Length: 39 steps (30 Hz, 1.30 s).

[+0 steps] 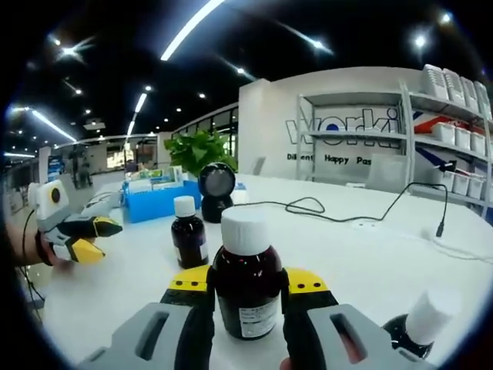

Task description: Rotate the medicine bottle to make it face forward pick up the medicine bottle inspect the drug traceability code place the medicine on the table

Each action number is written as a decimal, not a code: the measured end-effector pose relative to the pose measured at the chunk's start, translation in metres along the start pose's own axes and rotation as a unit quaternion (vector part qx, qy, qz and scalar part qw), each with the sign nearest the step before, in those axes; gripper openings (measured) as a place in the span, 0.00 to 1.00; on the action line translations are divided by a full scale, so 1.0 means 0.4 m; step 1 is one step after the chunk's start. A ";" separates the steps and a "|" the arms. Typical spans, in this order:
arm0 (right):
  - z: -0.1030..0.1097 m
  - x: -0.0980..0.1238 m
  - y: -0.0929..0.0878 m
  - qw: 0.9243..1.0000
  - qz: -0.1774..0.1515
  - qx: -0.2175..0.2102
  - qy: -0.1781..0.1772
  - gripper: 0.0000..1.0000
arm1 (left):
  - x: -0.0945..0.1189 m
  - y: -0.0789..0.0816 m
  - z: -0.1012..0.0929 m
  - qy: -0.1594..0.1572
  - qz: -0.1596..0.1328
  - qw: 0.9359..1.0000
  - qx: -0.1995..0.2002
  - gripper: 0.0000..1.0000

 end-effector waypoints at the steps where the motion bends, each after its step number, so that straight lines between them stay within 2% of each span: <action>1: 0.000 0.000 0.001 1.000 -0.002 0.001 0.000 0.29 | 0.000 0.000 0.000 0.000 0.000 1.000 0.000 0.30; 12: -0.002 0.010 0.000 1.000 -0.011 -0.007 -0.003 0.28 | -0.001 -0.001 0.000 0.001 0.002 1.000 0.000 0.30; 21: 0.011 0.038 0.012 1.000 -0.022 0.009 -0.006 0.28 | -0.003 -0.003 0.001 0.001 0.004 1.000 0.000 0.30; 26: 0.022 0.062 0.024 0.999 -0.028 0.014 -0.004 0.28 | -0.003 -0.002 0.001 0.001 0.004 1.000 0.000 0.30; 32: 0.056 0.112 0.050 0.999 -0.043 0.001 0.004 0.28 | -0.003 -0.003 -0.001 -0.001 0.004 1.000 0.000 0.30; 39: 0.088 0.164 0.051 0.999 -0.051 -0.002 0.007 0.28 | -0.003 -0.002 -0.002 -0.001 0.003 1.000 -0.002 0.30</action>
Point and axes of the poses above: the point that each gripper's makers call its tool centre point, and the gripper's own axes: x roughly backward along the fingers, z roughly to its left, y roughly out of its top, the point moved 1 cm from there along x, roughly backward along the fingers, and after that the axes turned 9 degrees about z, right-handed, at the moved point
